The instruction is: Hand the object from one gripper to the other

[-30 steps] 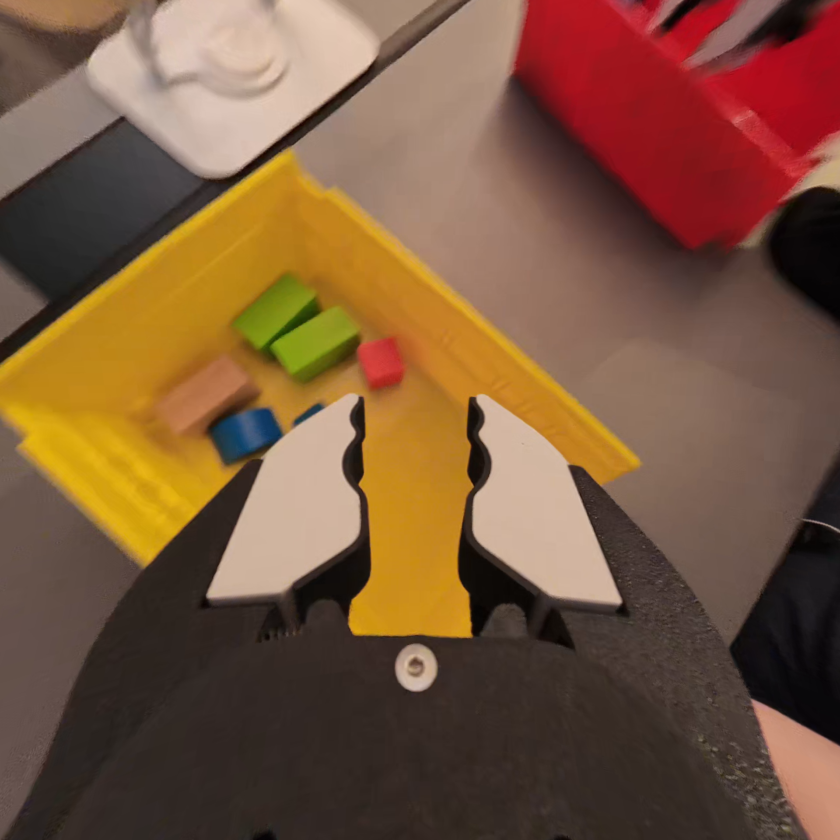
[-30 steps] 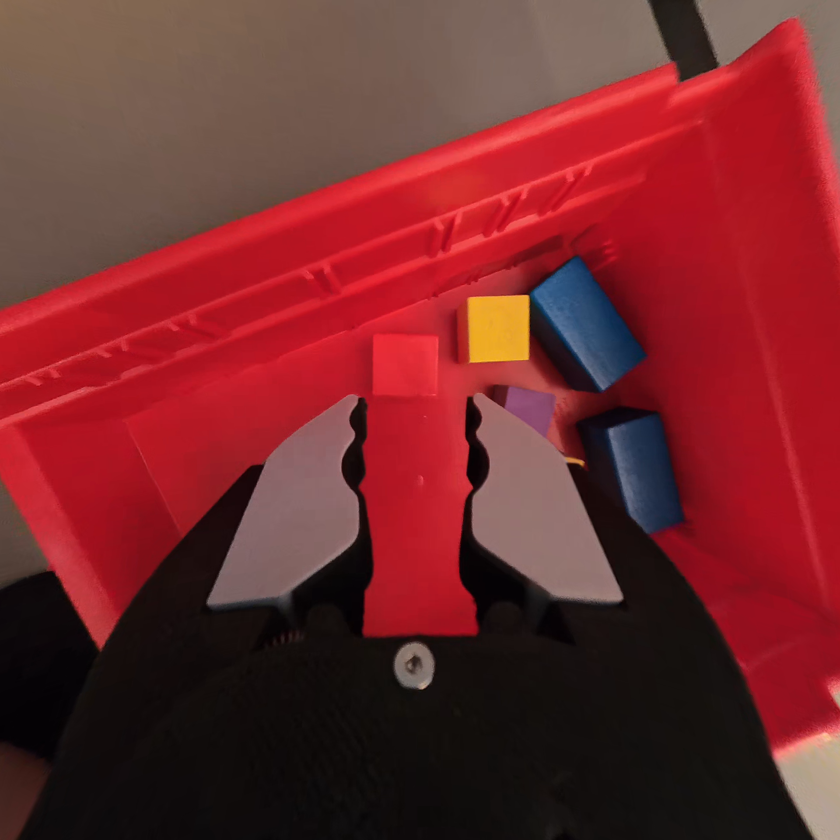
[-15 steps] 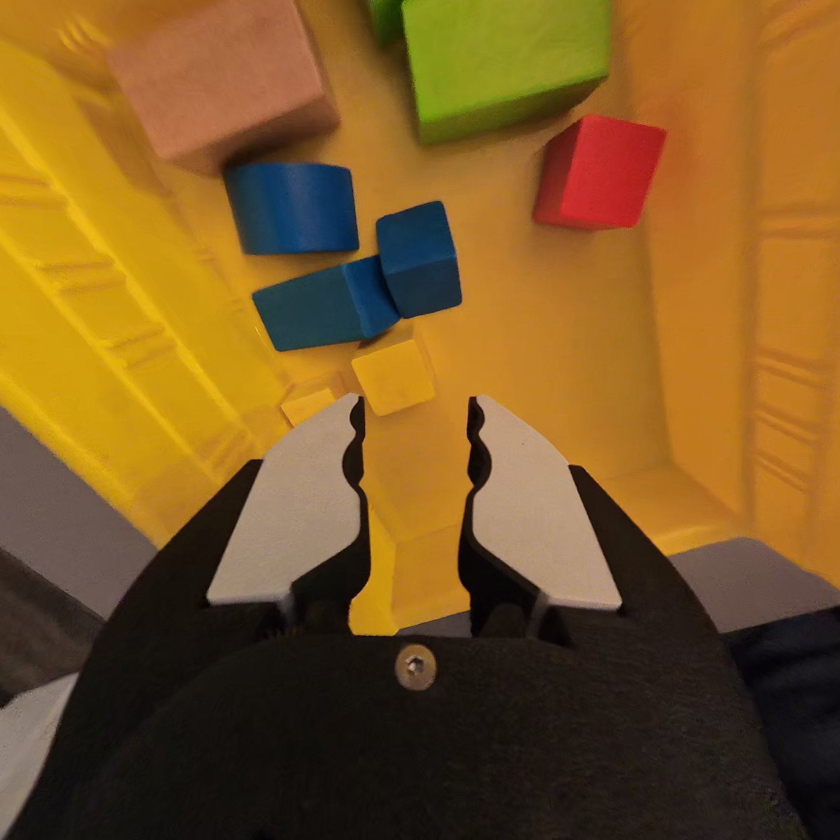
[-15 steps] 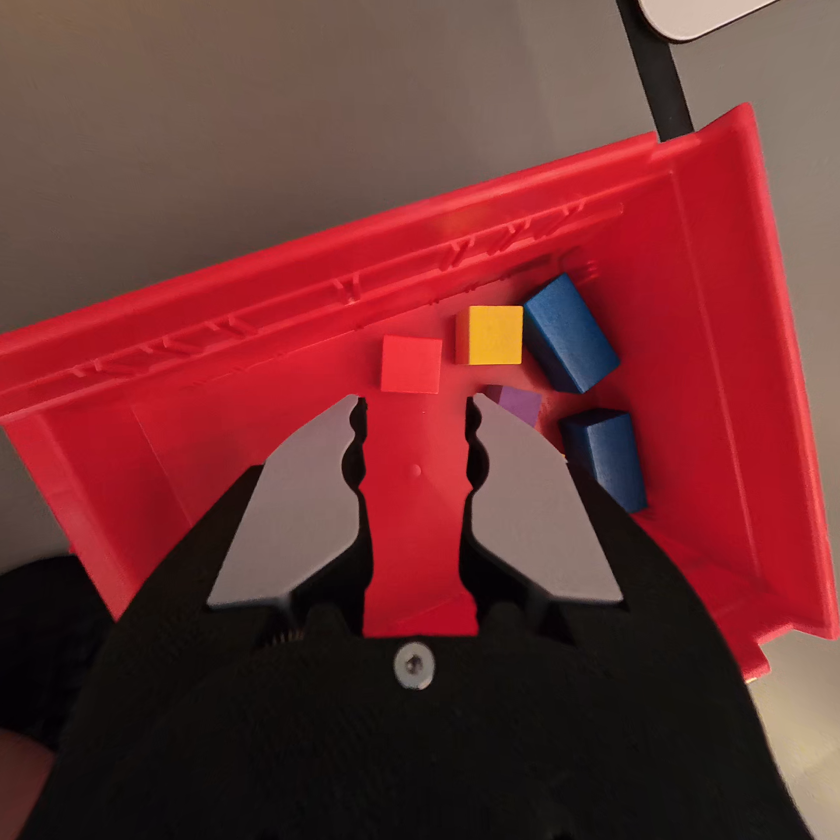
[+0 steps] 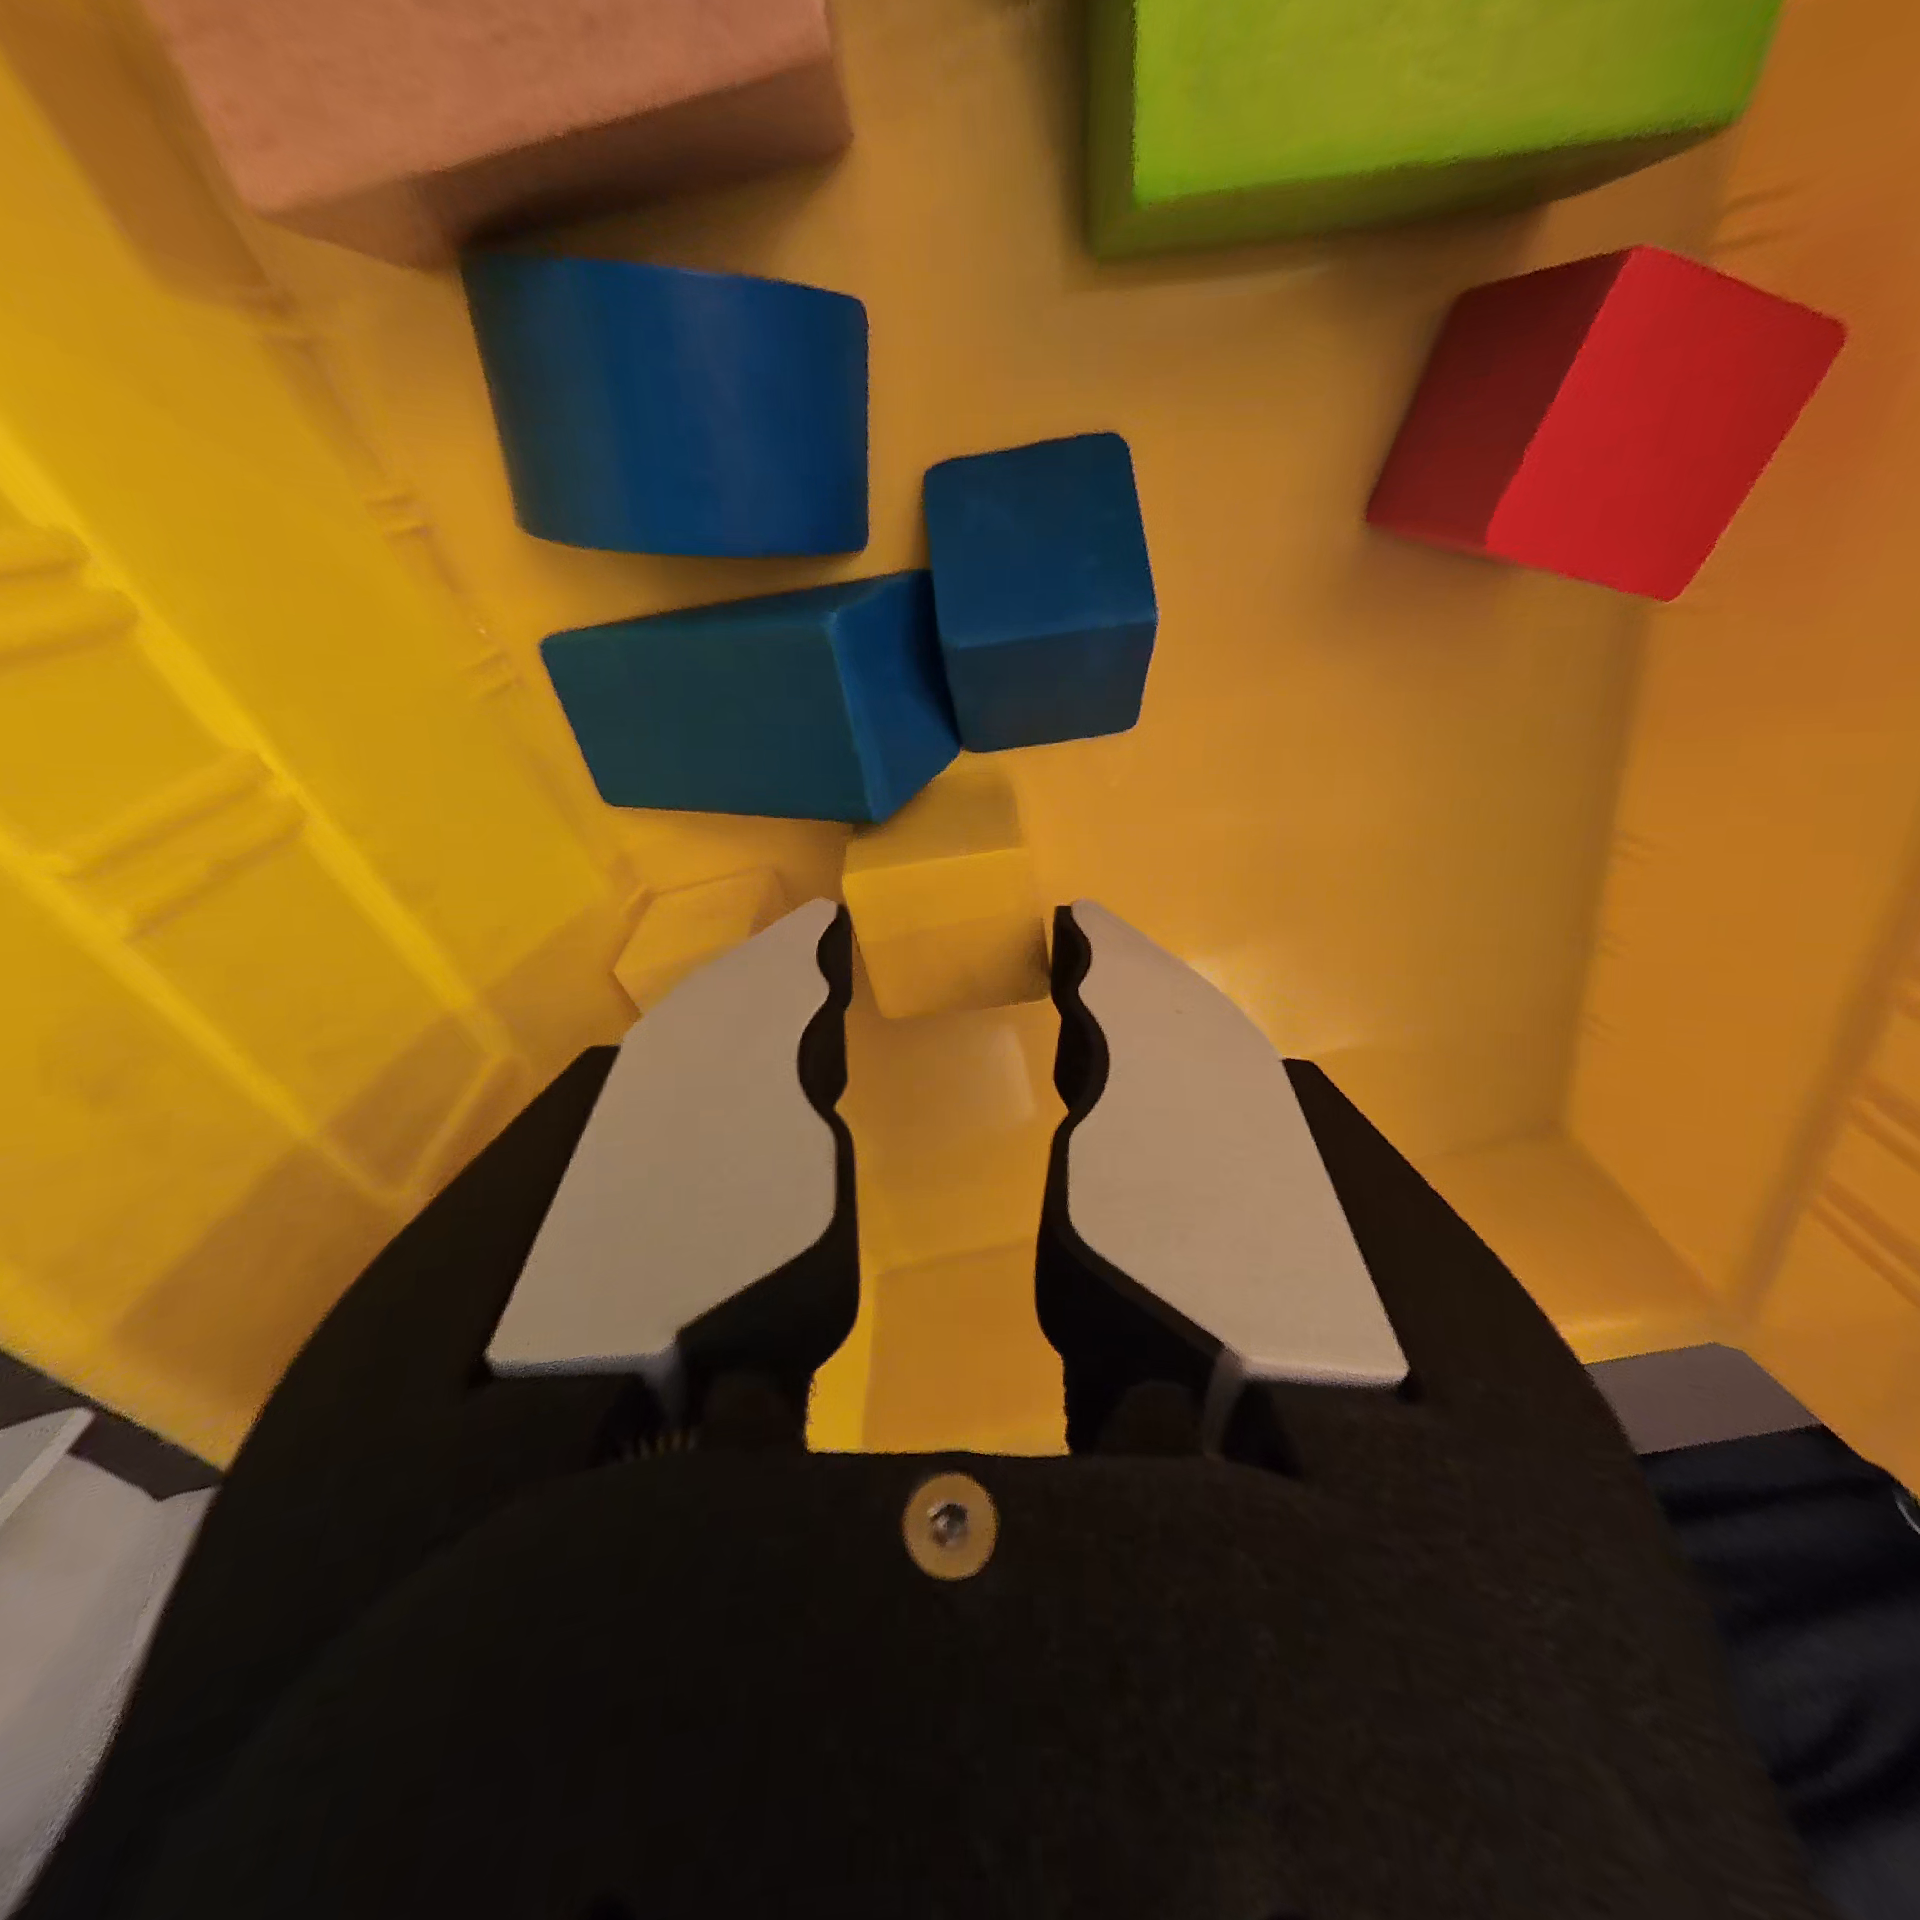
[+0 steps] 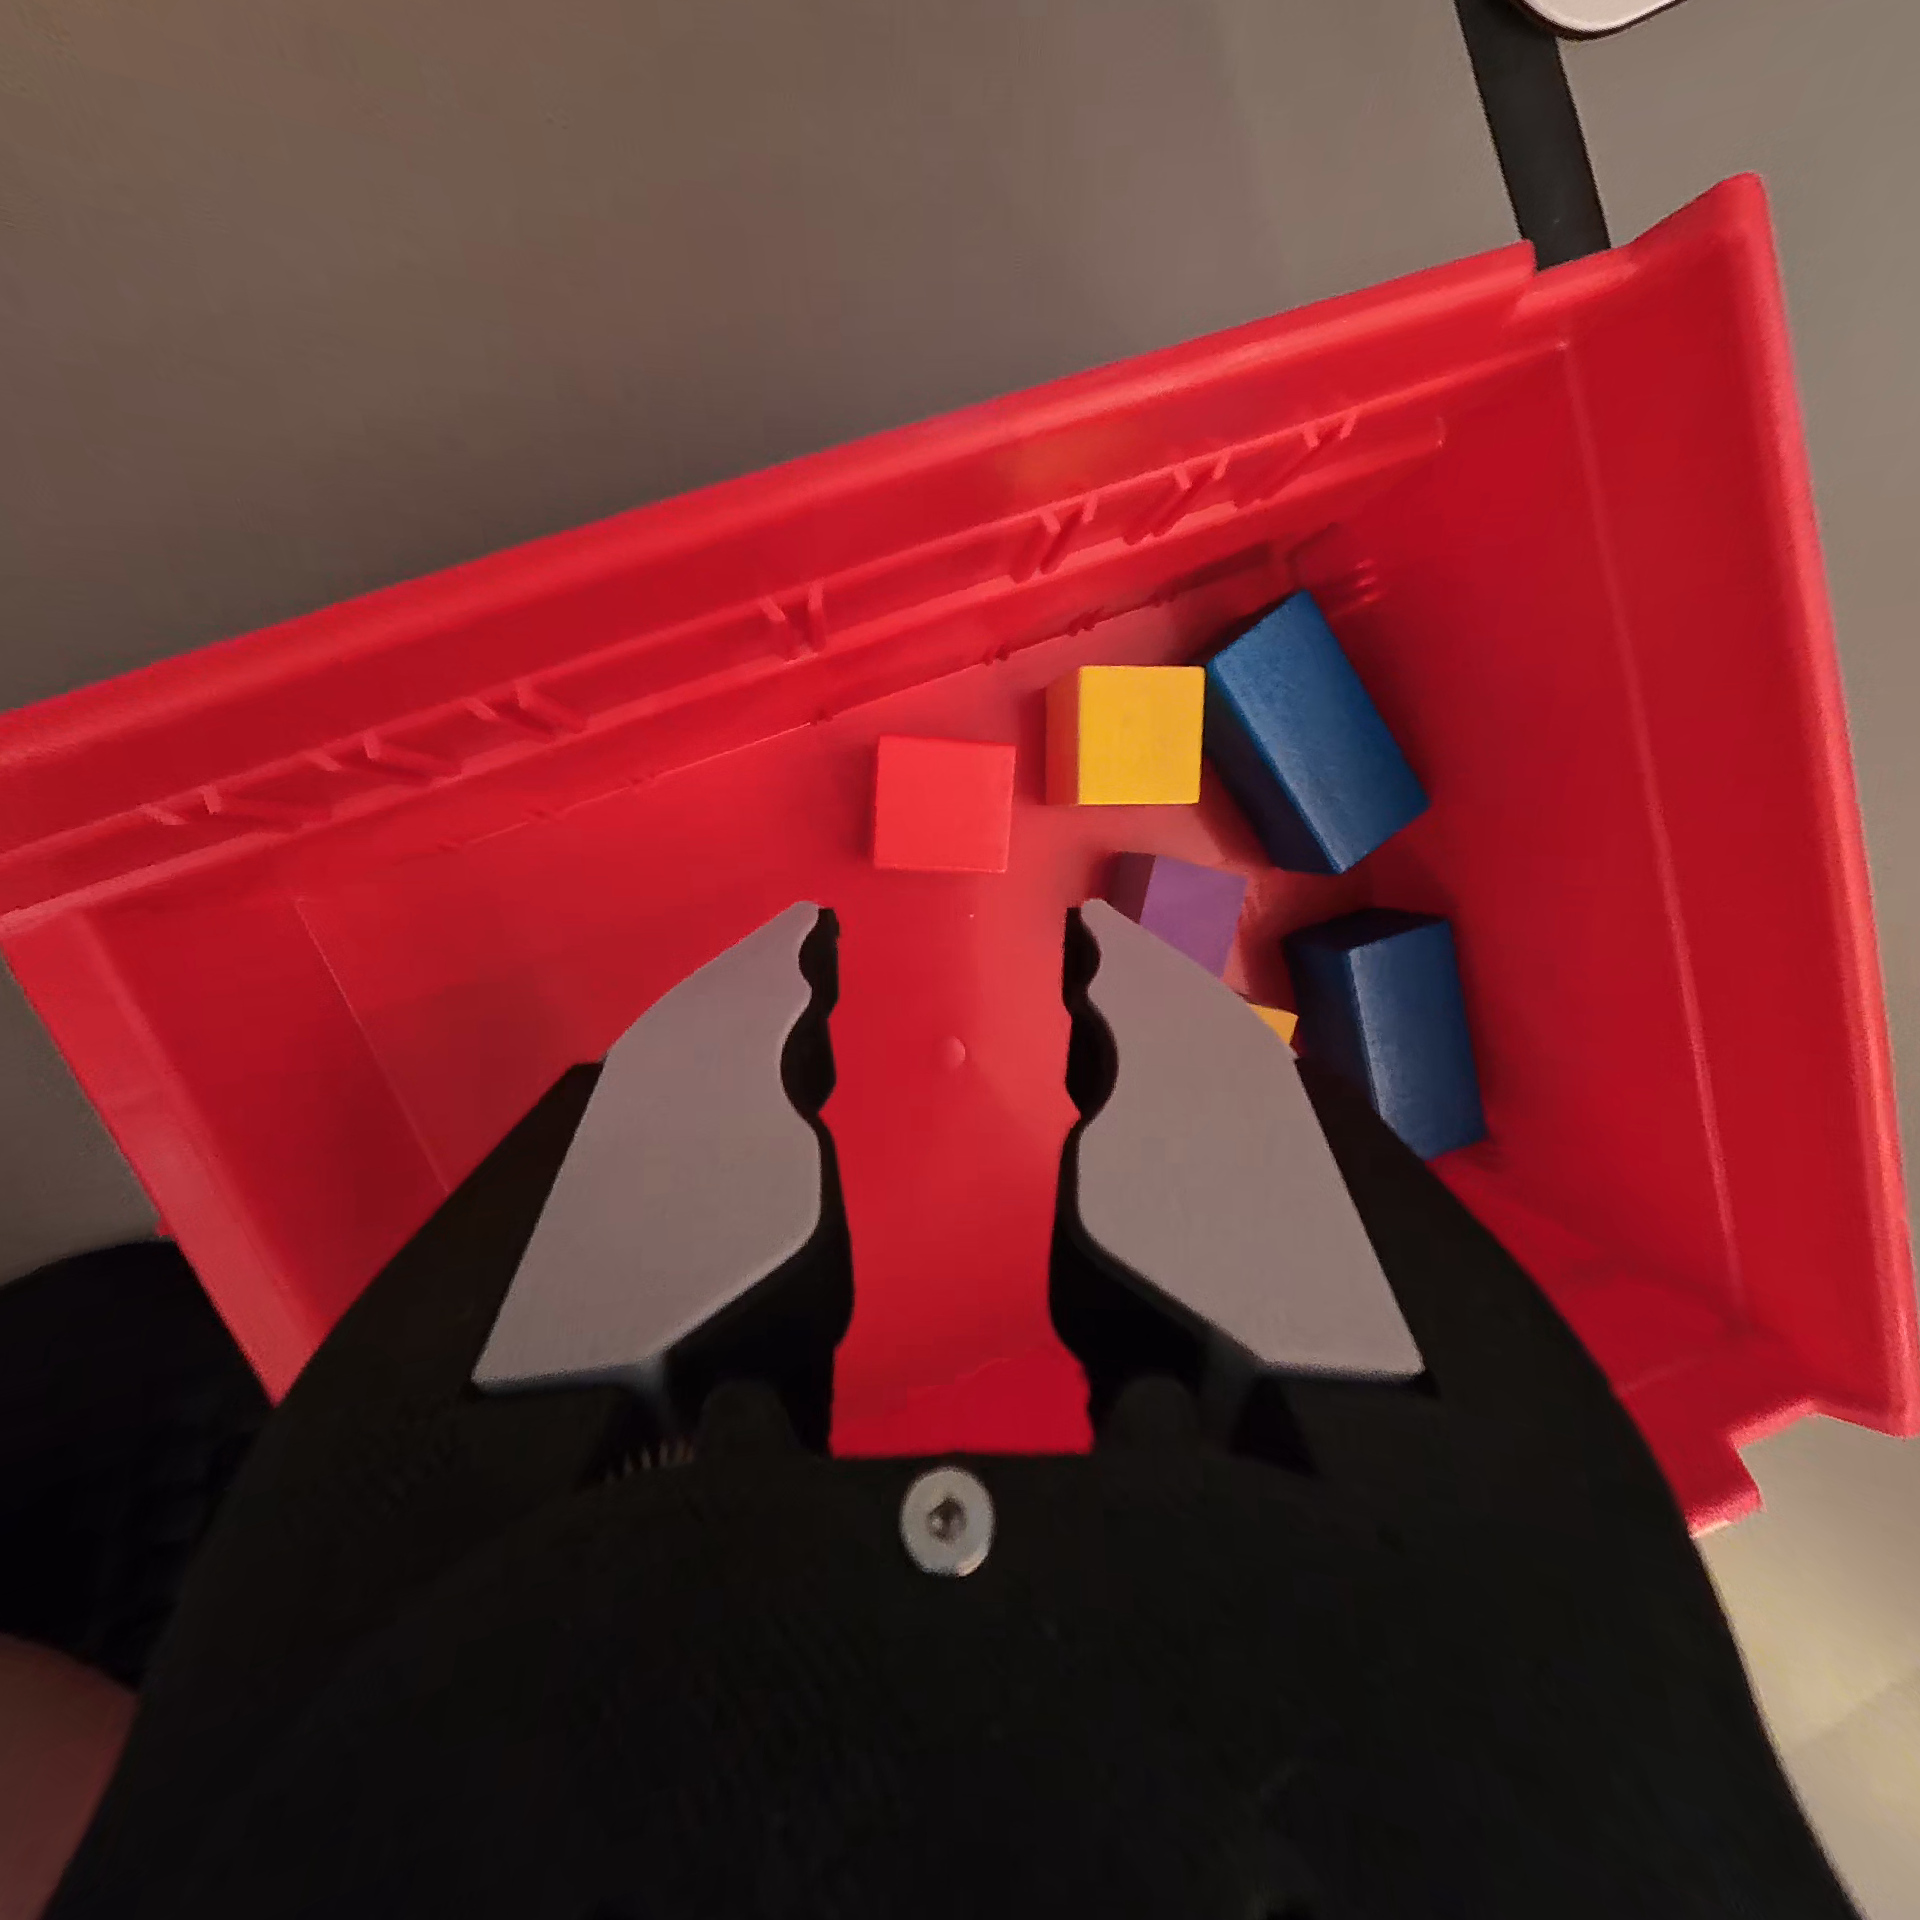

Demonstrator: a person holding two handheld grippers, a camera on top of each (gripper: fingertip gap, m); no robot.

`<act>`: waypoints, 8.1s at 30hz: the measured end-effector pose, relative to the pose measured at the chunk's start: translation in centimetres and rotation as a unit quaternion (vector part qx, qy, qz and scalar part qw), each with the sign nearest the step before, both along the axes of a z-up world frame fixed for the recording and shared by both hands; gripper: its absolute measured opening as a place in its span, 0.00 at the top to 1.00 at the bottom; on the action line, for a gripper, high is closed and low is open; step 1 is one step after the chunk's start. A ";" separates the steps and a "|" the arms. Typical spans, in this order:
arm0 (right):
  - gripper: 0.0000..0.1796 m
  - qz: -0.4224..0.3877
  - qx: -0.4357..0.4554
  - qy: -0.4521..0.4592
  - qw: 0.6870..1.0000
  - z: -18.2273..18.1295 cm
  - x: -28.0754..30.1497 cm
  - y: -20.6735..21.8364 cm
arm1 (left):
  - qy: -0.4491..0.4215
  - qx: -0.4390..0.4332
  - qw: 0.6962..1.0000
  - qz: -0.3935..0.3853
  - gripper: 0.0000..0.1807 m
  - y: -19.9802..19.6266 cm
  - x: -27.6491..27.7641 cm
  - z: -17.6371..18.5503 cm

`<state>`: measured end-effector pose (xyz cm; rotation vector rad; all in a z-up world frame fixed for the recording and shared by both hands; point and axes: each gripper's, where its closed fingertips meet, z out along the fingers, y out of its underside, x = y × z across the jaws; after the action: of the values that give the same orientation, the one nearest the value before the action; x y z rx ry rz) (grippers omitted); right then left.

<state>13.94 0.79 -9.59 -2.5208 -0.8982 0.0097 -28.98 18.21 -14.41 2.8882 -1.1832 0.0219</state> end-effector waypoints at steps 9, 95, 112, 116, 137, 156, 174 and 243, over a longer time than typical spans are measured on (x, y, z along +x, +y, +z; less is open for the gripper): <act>0.76 -0.023 0.067 -0.025 0.997 3.0 0.9 0.7 | -0.037 0.037 0.999 -0.012 0.81 -0.2 0.5 3.2; 0.81 -0.037 -0.104 -0.007 0.994 -4.9 2.8 -2.0 | -0.606 0.068 0.770 -0.188 0.90 -10.2 14.8 24.1; 0.78 -0.042 -0.113 -0.030 0.992 -5.4 3.1 -2.1 | -0.533 0.115 0.831 -0.113 0.92 -5.8 11.0 21.6; 0.76 -0.049 -0.095 -0.035 0.994 -4.1 3.2 -2.1 | -0.383 0.163 0.907 -0.066 0.89 -2.2 7.3 16.8; 0.76 -0.047 -0.023 -0.085 0.995 1.1 3.1 -2.9 | -0.144 0.105 0.944 -0.276 0.69 -0.3 10.1 1.1; 0.77 -0.057 0.049 -0.123 0.990 4.4 3.3 -2.0 | -0.220 0.127 0.938 -0.236 0.80 0.1 10.0 5.3; 0.72 0.420 0.466 -0.044 0.778 14.1 -29.7 -2.6 | -0.471 -0.078 0.716 -0.510 0.80 -20.6 13.4 18.3; 0.71 -0.109 -0.001 -0.195 0.975 2.0 7.5 -2.7 | -0.310 0.284 0.880 -0.222 0.76 0.3 8.3 13.3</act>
<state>21.41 -1.88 -7.60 -2.6550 -0.7524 -0.5719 -20.64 18.54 -1.15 3.0657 -2.2824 0.7686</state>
